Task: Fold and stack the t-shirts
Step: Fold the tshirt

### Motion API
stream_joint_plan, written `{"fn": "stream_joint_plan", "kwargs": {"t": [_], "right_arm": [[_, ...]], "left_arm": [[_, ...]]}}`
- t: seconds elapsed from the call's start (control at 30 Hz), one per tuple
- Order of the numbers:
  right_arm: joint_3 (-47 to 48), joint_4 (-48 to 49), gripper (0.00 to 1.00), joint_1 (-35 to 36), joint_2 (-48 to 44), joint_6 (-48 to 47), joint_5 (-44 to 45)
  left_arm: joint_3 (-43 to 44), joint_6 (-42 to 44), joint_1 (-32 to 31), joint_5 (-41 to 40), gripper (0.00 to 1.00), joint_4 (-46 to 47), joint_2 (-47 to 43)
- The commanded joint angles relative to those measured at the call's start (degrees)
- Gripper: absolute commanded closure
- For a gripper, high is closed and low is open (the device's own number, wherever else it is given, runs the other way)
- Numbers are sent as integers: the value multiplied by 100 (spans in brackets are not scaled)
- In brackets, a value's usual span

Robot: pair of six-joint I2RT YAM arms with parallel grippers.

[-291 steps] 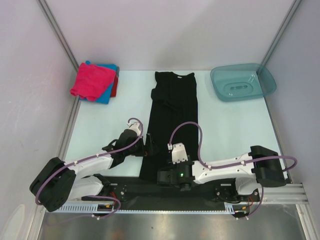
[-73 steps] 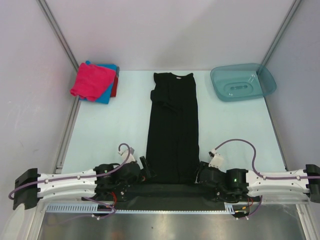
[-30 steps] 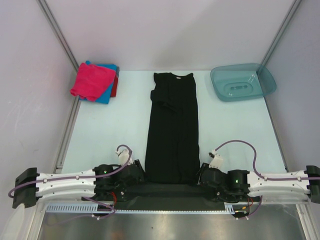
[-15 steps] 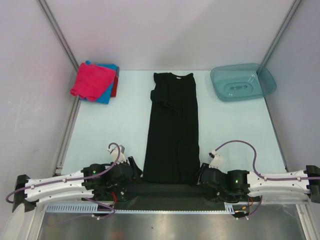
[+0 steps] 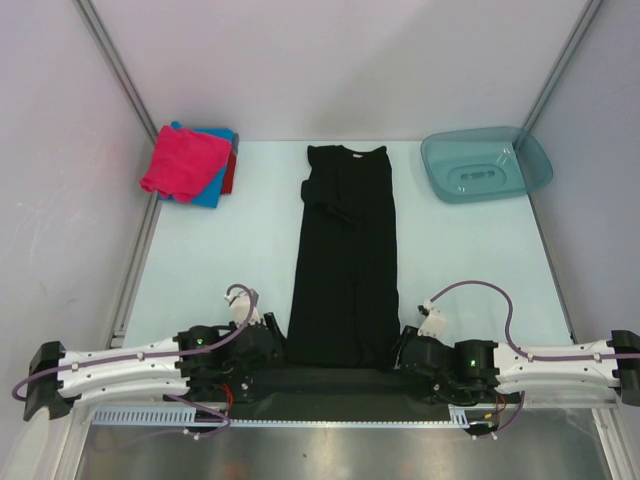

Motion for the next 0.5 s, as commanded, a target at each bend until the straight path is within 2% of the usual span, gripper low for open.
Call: {"fn": "stream_joint_plan", "kwargs": {"t": [0.0,0.23,0.47], "right_arm": [[-12,-155,61,33,37,32,138],[6,-112,61,25,54,14,138],[-3,-138,62,25,54,32,129]], "left_arm": [[-178,230,-14,162,32,822,306],[-205,476,-14,321,35,1466,992],[-310,468,-14,391,41,1642,914]]}}
